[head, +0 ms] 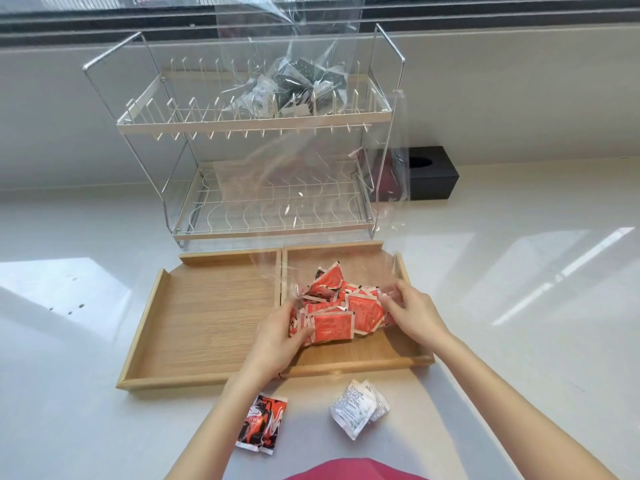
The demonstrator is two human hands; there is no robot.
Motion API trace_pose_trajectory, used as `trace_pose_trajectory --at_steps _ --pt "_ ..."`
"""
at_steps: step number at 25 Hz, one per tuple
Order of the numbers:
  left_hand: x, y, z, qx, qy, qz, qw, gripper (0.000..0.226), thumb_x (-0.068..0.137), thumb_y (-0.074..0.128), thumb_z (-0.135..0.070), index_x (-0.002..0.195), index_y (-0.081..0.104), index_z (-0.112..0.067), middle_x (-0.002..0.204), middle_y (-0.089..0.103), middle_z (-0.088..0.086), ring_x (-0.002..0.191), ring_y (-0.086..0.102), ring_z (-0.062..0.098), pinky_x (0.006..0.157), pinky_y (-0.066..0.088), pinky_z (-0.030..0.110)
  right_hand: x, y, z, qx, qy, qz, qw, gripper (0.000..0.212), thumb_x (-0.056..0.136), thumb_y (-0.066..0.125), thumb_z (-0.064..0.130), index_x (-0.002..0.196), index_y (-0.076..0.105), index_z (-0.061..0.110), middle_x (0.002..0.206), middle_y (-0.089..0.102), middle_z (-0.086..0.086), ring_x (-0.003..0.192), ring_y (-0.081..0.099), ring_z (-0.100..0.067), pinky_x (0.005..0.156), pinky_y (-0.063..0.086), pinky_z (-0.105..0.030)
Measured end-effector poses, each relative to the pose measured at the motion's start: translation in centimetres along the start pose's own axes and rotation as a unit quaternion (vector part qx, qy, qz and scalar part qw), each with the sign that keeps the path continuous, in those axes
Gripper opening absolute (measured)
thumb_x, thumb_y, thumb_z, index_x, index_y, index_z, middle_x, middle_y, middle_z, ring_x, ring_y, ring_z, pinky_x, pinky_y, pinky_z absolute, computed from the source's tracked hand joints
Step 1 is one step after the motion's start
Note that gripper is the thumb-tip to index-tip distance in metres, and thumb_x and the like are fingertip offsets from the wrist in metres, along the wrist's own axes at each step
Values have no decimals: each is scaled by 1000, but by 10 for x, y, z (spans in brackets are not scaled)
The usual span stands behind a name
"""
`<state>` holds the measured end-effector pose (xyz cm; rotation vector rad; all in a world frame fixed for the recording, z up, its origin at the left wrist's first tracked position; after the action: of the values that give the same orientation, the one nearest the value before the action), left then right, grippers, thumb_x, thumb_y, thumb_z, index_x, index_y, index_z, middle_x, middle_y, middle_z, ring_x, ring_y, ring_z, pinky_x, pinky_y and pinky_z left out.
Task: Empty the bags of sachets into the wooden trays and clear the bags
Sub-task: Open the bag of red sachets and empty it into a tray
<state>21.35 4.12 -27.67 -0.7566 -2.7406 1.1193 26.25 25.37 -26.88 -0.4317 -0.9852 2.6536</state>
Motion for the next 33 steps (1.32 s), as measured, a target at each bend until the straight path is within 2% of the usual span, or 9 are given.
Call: trace_pose_trajectory --at_steps 2,5,9,12,16,20,22,27,33 --pt "-8 -2 0 -95 -15 7 995 64 83 61 -20 137 28 -29 118 55 -10 106 57 11 92 43 29 -7 -9 -2 39 4 -20 999 6 90 52 25 91 55 19 74 59 4 67 57 -10 58 39 -12" --pt "-18 -3 11 -203 -65 10 977 70 77 65 -32 137 28 -28 123 59 3 105 62 17 94 49 42 -21 -15 -7 92 13 -27 995 3 88 55 23 87 56 21 71 61 6 64 56 0 54 39 -4" --pt "-40 0 11 -233 -113 19 966 47 80 66 -23 120 42 -19 95 66 -4 72 67 2 64 51 13 -43 -13 -18 121 43 -33 991 17 88 54 27 71 54 24 76 65 -6 68 56 -16 65 42 -24" --pt "-59 7 14 -299 -166 24 939 38 79 64 -25 115 51 -20 98 70 1 73 70 7 64 53 19 -59 -8 -30 154 76 -21 985 21 87 55 32 73 56 17 84 68 -12 77 60 -25 72 45 -34" --pt "-83 13 15 -400 -210 35 892 32 87 54 -21 117 52 -11 94 68 1 67 68 1 61 55 17 -79 0 -40 217 105 -6 971 52 75 58 52 77 50 1 76 58 -13 69 52 -23 67 41 -37" --pt "-96 15 11 -486 -217 65 844 25 89 50 -21 112 60 -13 96 70 -2 83 64 7 75 52 21 -91 1 -38 306 143 -2 941 24 88 54 33 83 49 10 71 47 -11 52 46 -13 44 37 -20" --pt "-100 16 11 -491 -230 58 838 19 90 49 -19 104 63 -16 90 70 -3 81 63 9 71 52 21 -95 1 -34 359 163 20 919 20 91 51 28 84 50 10 64 49 -3 38 43 -3 35 31 -14" --pt "-100 11 1 -434 -239 3 868 13 90 50 -19 93 58 -10 75 58 3 55 53 7 46 48 13 -100 -9 -18 437 173 48 881 23 93 47 27 77 58 16 50 61 10 39 52 1 36 37 -12" --pt "-85 -21 -23 -510 -194 -70 835 13 90 48 -16 100 54 -10 58 58 -6 41 52 0 42 46 11 -96 -35 6 516 143 63 842 21 93 47 20 76 59 15 50 59 12 40 51 -1 39 43 -9"
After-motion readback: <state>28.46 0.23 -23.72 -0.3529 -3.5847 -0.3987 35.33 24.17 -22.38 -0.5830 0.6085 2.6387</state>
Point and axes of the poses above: each hand's wrist, its own x-axis towards the middle knuckle, its own y-axis out of the palm, z = x × y, the point moved 6 cm from there along x, towards the middle knuckle
